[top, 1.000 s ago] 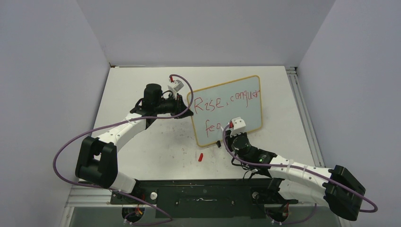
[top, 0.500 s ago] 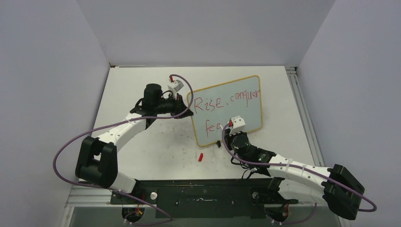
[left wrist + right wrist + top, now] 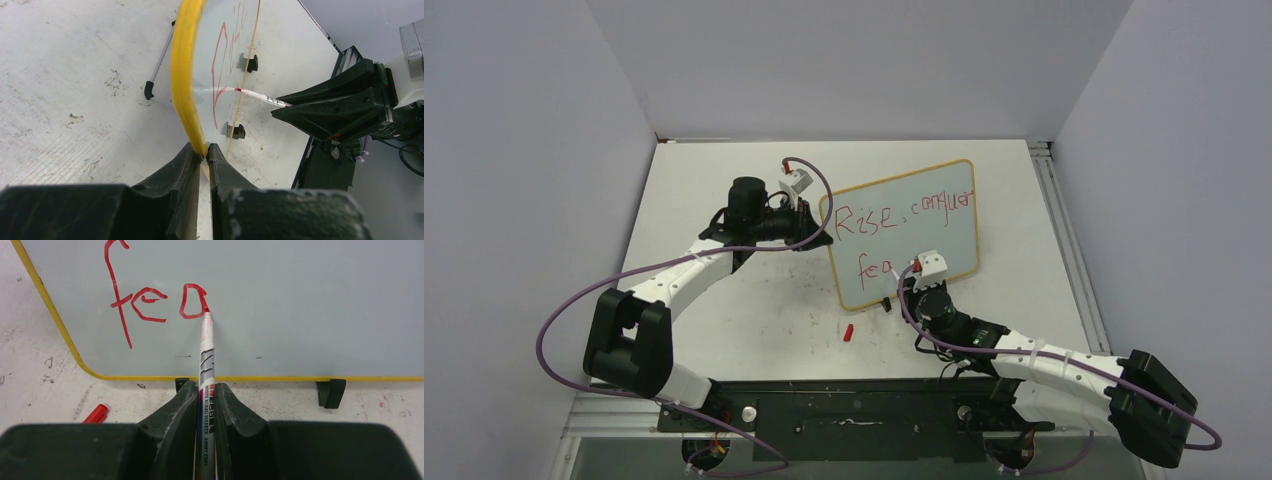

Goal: Write a sentence on the whiteboard

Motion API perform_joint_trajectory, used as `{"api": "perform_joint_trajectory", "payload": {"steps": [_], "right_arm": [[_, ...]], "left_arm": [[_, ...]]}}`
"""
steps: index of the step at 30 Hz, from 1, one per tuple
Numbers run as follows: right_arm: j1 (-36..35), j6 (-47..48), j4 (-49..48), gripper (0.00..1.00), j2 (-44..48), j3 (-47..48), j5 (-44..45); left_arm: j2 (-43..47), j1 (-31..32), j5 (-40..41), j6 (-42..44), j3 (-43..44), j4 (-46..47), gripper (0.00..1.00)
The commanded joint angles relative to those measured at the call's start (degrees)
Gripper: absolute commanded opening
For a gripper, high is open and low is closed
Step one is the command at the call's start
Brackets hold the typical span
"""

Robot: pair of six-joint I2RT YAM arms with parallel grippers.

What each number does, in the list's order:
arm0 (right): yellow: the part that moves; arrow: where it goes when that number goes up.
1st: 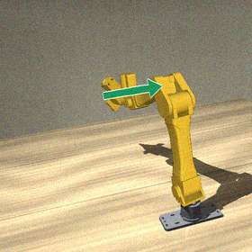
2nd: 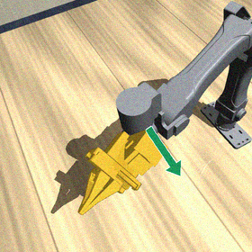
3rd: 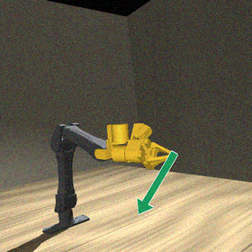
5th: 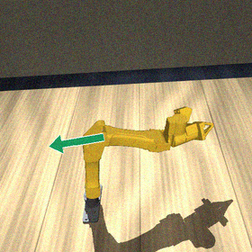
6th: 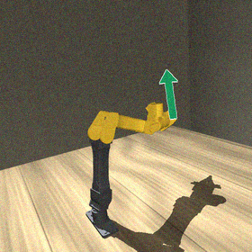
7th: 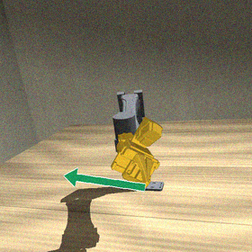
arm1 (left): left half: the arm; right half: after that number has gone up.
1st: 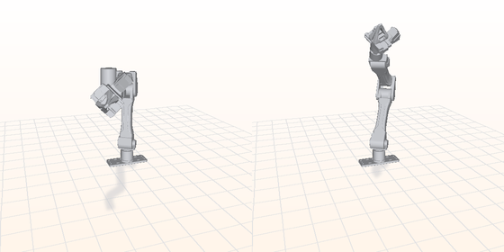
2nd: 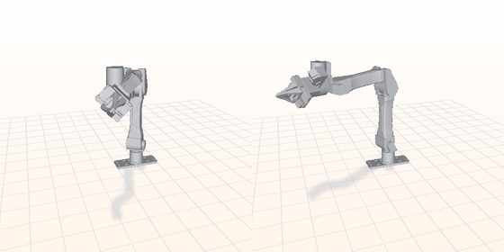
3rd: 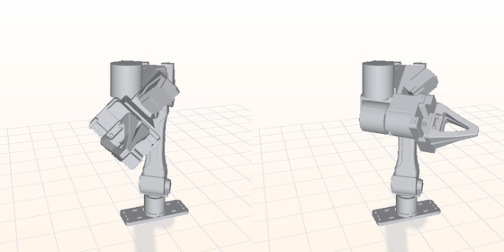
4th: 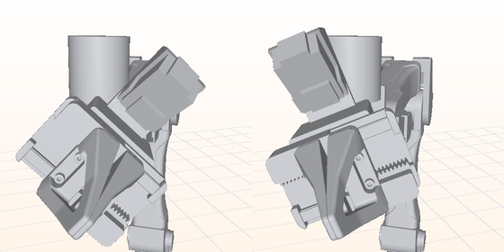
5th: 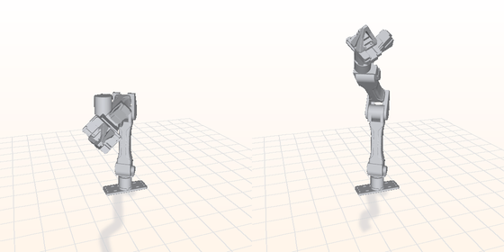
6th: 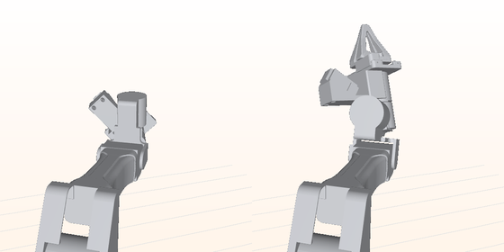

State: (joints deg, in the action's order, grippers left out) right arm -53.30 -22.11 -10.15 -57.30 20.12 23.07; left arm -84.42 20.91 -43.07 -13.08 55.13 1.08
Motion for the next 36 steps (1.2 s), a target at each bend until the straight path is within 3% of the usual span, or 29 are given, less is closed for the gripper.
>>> {"api": "perform_joint_trajectory", "payload": {"steps": [1, 19, 29, 36], "right_arm": [[0.0, -1.4, 0.7, 0.05, 0.6, -0.5, 0.5], [0.1, -2.1, 3.4, 0.05, 2.1, 0.4, 3.5], [0.2, 1.3, 6.2, 0.05, 8.7, 2.6, 2.8], [1.0, 3.8, 3.8, 0.05, 8.0, 3.1, 0.8]], "left_arm": [[2.2, 0.1, -1.6, 0.5, 2.2, 2.2, 0.00], [2.7, 0.1, -1.6, 0.5, 2.0, 2.2, 0.00], [2.8, 0.1, -1.4, 0.5, 2.0, 2.2, 0.00], [2.8, 0.1, -1.4, 0.5, 2.0, 2.2, 0.00]]}}
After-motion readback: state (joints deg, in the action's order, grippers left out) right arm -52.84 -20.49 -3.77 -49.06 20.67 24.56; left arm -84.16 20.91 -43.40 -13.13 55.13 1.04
